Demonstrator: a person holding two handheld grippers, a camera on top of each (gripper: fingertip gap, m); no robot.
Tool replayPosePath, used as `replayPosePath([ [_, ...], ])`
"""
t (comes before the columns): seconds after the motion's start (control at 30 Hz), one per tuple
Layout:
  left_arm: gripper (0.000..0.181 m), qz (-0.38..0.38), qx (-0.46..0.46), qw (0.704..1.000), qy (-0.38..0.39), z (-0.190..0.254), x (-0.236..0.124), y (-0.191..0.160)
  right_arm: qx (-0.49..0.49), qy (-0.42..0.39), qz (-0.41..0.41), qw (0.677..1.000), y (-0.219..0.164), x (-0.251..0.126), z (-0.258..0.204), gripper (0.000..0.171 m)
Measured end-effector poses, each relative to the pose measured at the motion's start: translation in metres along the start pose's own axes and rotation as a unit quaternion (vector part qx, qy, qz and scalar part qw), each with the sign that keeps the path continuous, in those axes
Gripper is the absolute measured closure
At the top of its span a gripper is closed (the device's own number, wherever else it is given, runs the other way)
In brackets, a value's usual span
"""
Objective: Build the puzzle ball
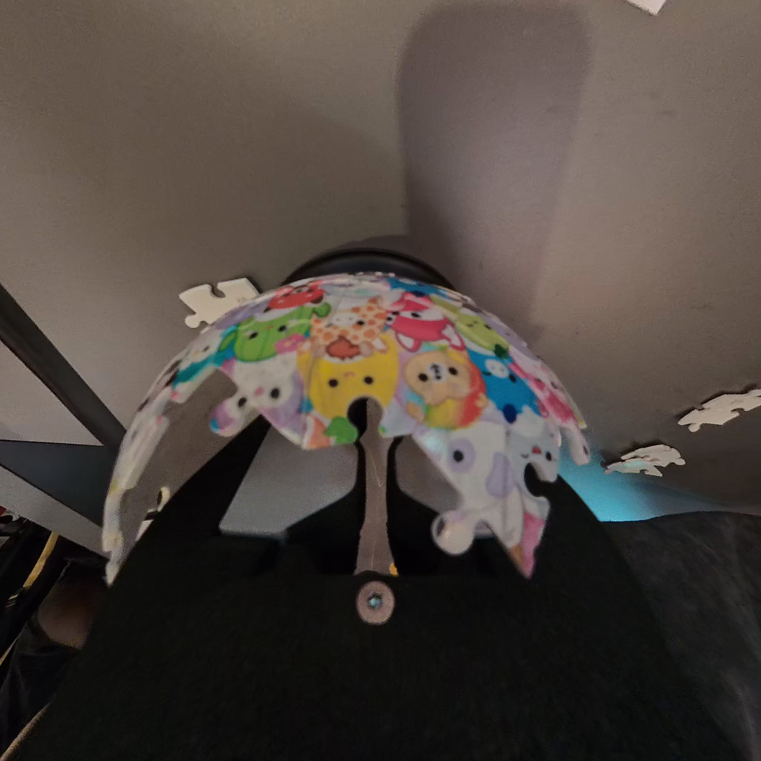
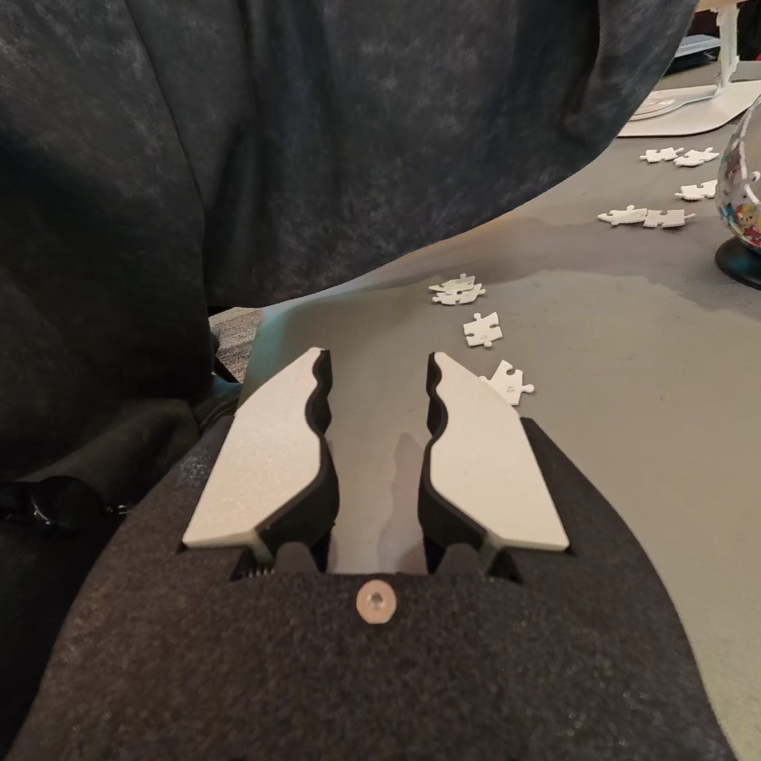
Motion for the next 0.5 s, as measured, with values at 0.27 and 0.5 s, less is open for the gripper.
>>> replayPosePath([
  [0.27, 0.147, 0.013, -0.014, 1.0, 0.011, -0.0044, -0.0062, -0.0006, -0.001, -0.001, -0.002, 1.0, -0.0004, 0.0001, -0.0001, 0.127],
  [0.5, 0.12, 0.0, -0.007, 0.999, 0.031, -0.007, 0.0007, 0.001, -0.001, 0.0, -0.002, 1.0, -0.0004, -0.0004, -0.0002, 0.127],
])
Point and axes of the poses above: each gripper's, where its closed fingertips meet, x out along the fingers, y out of its top, z = x × y across the jaws, the point moved 4 cm from there along -x, back along the fingers, and after that the axes turned 8 degrees about x, right-handed, at the moved point
